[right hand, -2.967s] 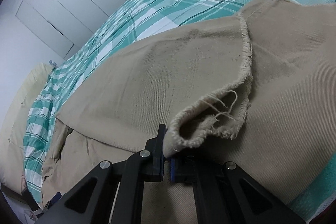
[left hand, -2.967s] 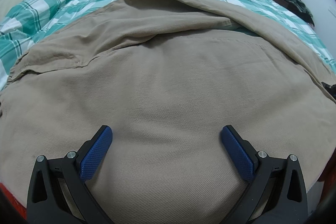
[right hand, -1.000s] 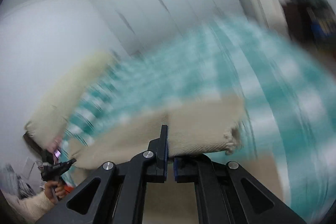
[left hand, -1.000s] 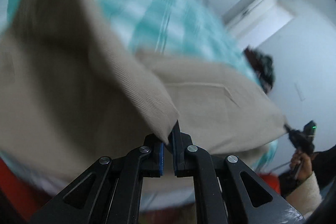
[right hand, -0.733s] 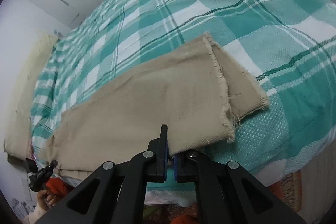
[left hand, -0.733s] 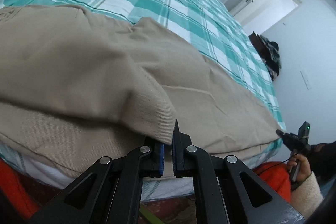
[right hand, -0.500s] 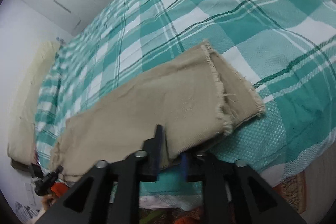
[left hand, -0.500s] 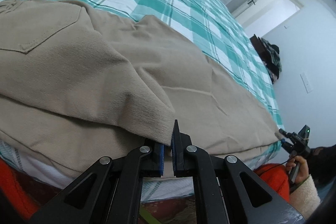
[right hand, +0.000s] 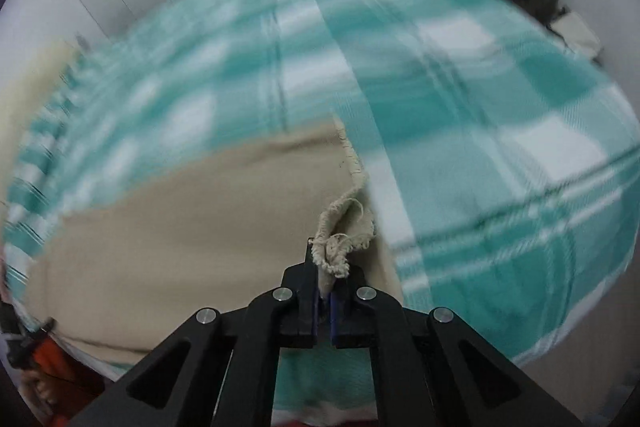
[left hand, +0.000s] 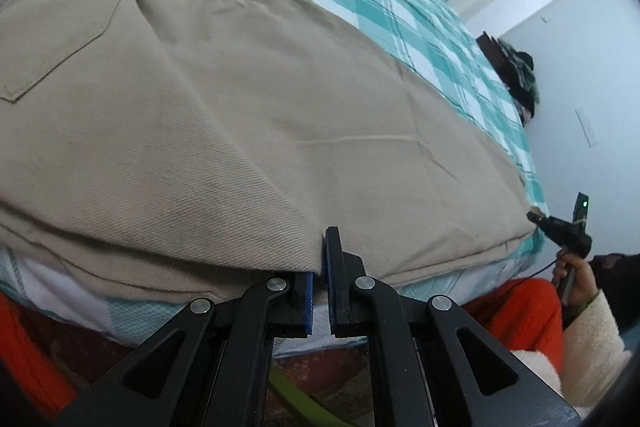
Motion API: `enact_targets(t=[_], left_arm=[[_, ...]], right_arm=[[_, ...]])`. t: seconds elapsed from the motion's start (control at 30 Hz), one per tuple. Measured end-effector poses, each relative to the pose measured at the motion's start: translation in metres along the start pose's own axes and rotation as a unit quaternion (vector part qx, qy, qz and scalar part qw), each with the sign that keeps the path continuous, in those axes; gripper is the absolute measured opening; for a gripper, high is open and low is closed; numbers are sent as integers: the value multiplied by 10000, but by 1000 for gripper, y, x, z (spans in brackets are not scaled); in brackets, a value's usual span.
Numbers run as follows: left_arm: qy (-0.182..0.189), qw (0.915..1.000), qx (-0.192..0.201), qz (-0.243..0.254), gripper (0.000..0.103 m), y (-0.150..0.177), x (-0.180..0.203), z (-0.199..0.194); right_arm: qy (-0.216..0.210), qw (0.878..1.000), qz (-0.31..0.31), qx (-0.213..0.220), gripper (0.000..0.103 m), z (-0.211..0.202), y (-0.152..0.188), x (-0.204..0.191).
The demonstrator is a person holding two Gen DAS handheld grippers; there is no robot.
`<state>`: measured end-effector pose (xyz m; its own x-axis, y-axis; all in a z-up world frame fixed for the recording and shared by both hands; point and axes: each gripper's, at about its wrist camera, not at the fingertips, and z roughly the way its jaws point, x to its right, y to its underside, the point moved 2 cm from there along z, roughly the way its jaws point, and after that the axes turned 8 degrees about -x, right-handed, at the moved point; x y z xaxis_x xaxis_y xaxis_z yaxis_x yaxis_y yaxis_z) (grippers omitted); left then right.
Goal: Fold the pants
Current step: 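Carry the hem toward the waistband with the right tool, folding the leg over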
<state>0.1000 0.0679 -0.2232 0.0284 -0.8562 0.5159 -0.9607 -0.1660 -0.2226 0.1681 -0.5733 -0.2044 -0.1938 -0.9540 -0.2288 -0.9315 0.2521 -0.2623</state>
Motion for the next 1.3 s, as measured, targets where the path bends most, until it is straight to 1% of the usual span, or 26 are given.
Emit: enact_targets(t=[0.03, 0.1, 0.17, 0.27, 0.33, 0.4, 0.47, 0.53, 0.6, 0.67, 0.7, 0.77, 0.83, 0.9, 0.97, 1.03, 1.07, 1.13, 1.17, 1.23, 1.27, 1.3], left_arm=[[-35, 10000, 1, 39, 3, 0, 1, -1], [-91, 9999, -8, 96, 3, 0, 2, 0], [-70, 9999, -14, 82, 3, 1, 1, -2], [-95, 9999, 34, 124, 3, 1, 2, -4], [-62, 9998, 131, 118, 2, 2, 5, -10], [92, 9992, 359, 145, 2, 3, 8, -24], [179, 9985, 485, 193, 2, 6, 10, -33], [162, 9986, 451, 237, 2, 8, 10, -35], [-4, 9994, 257, 236, 2, 11, 7, -24], [-83, 9998, 70, 143, 2, 11, 2, -12], [-93, 9999, 46, 125, 2, 9, 2, -9], [-101, 9998, 88, 167, 2, 9, 5, -13], [10, 9996, 238, 170, 2, 8, 6, -26], [67, 9992, 370, 140, 2, 7, 6, -35], [65, 9992, 378, 97, 2, 9, 5, -34], [70, 9993, 359, 58, 2, 8, 4, -31], [50, 9994, 344, 56, 2, 7, 4, -29], [-157, 9997, 104, 125, 2, 8, 4, -16], [-254, 9996, -29, 144, 2, 10, 4, -9], [-258, 9996, -89, 73, 3, 9, 1, -5], [-324, 9994, -116, 48, 8, 8, 1, -6], [-368, 9992, -125, 68, 9, 8, 2, -7]], right_arm=[[6, 9999, 95, -134, 2, 5, 1, 3], [72, 9999, 87, -63, 2, 3, 0, 3], [157, 9998, 47, -142, 3, 5, 0, 3], [164, 9997, 86, -163, 2, 7, 0, 5], [199, 9997, 72, -151, 2, 6, 2, 5], [235, 9996, 56, -129, 2, 6, 3, 4], [233, 9996, 68, -107, 2, 7, 1, 1], [214, 9997, 85, -76, 2, 5, 2, 2], [186, 9998, 109, -60, 2, 4, 4, 4], [173, 9998, 121, -55, 2, 3, 5, 5], [179, 9998, 116, -57, 2, 3, 5, 5], [204, 9997, 98, -68, 2, 2, 6, 5], [224, 9997, 69, -51, 2, 0, 7, 5], [46, 9998, 171, 76, 3, -9, 9, 9], [-282, 9984, 461, 191, 3, -17, 12, 19], [-466, 9964, 673, 218, 3, -18, 16, 28], [-549, 9953, 773, 215, 3, -17, 18, 33], [-630, 9937, 904, 223, 3, -16, 20, 37], [-571, 9943, 884, 197, 3, -15, 20, 37], [-279, 9972, 692, 94, 3, -11, 18, 29], [-76, 9985, 548, 27, 3, -9, 17, 23], [36, 9988, 480, -19, 3, -7, 16, 20]])
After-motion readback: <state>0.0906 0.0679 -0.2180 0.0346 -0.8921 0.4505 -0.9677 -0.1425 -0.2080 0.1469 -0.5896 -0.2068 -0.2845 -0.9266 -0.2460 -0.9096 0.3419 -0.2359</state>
